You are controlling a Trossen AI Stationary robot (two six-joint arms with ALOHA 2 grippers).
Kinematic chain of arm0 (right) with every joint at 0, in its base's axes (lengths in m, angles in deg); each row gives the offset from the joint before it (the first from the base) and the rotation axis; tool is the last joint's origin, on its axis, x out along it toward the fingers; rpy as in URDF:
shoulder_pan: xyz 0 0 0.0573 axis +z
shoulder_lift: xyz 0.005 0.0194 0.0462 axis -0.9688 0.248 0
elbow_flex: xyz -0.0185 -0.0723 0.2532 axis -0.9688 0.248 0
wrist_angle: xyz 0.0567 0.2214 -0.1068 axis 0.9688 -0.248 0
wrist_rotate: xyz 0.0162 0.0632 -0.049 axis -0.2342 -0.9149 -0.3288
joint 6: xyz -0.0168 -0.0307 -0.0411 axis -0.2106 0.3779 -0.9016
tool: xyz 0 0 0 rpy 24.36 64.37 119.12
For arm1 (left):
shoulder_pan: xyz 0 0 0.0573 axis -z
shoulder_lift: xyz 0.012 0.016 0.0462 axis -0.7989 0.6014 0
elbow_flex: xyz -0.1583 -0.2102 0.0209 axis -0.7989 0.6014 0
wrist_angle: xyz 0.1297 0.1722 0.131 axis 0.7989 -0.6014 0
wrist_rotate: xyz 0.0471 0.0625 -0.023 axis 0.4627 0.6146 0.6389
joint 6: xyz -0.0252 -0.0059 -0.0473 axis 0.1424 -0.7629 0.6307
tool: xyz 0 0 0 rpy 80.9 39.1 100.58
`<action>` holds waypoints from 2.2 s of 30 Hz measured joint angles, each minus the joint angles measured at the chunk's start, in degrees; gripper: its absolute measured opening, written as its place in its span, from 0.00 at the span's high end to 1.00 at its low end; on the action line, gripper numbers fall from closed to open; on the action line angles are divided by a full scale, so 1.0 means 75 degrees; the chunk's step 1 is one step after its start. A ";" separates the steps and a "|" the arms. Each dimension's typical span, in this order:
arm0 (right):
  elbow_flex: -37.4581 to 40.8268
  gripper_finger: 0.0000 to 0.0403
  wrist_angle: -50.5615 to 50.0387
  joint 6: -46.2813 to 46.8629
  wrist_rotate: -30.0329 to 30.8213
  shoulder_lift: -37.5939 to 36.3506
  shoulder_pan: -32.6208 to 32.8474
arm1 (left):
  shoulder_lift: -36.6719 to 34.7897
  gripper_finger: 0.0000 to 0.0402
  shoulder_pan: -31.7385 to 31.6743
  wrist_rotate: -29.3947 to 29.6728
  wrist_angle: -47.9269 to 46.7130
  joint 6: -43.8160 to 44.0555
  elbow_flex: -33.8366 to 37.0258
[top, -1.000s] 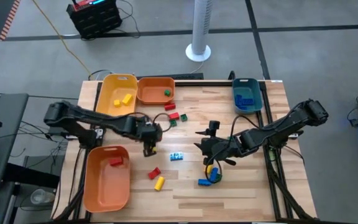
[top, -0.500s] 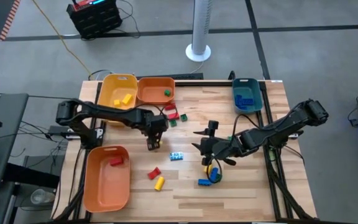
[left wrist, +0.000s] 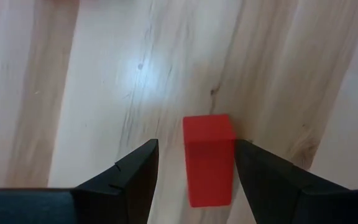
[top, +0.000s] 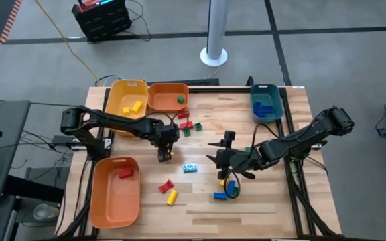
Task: Sort blocks
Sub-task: Put the red wooden block into the bottom orange bin
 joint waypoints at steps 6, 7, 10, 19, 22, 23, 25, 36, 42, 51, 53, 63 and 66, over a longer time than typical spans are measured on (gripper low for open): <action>0.0000 0.43 0.0017 -0.0006 0.0000 0.0000 0.0000 | 0.0000 0.49 0.0021 -0.0032 0.0290 0.0007 0.0239; 0.0000 0.43 0.0030 -0.0010 0.0000 0.0000 0.0000 | 0.0000 0.49 0.0037 -0.0032 0.0318 0.0007 0.0239; 0.0000 0.43 0.0031 -0.0013 0.0000 0.0000 0.0000 | 0.0000 0.49 0.0080 -0.0031 0.0311 -0.0008 0.0239; 0.0000 0.43 0.0028 -0.0016 0.0000 0.0000 0.0000 | 0.0000 0.49 0.0104 -0.0028 0.0444 0.0004 0.0236; 0.0000 0.43 0.0028 -0.0016 0.0003 0.0000 0.0000 | 0.0000 0.49 0.0105 -0.0026 0.0472 -0.0028 0.0259; 0.0000 0.43 0.0028 -0.0016 0.0000 0.0000 0.0000 | 0.0000 0.49 0.0105 -0.0026 0.0495 -0.0015 0.0300; 0.0000 0.43 0.0025 -0.0016 0.0000 0.0000 0.0000 | 0.0000 0.49 0.0150 -0.0022 0.0561 0.0055 0.0444; 0.0000 0.43 0.0031 -0.0068 0.0003 0.0000 0.0000 | 0.0003 0.49 0.0298 0.0080 0.1162 0.0099 0.0813; 0.0000 0.43 0.0028 -0.0036 0.0003 0.0000 0.0000 | 0.0003 0.51 0.0297 0.0114 0.1361 0.0114 0.0813; 0.0000 0.43 0.0025 0.0035 0.0003 0.0000 0.0000 | 0.0003 0.70 0.0326 0.0134 0.1570 0.0183 0.0813; 0.0000 0.43 0.0028 0.0049 0.0003 0.0000 0.0000 | 0.0001 0.70 0.0326 0.0134 0.1632 0.0165 0.0813; 0.0000 0.43 -0.0039 0.0049 0.0003 0.0000 0.0000 | -0.1588 0.68 0.0640 0.0135 0.1440 0.0356 0.0816; 0.0000 0.43 -0.0055 0.0050 0.0004 0.0000 0.0000 | -0.2454 0.67 0.0909 -0.0118 0.1280 0.0602 0.0816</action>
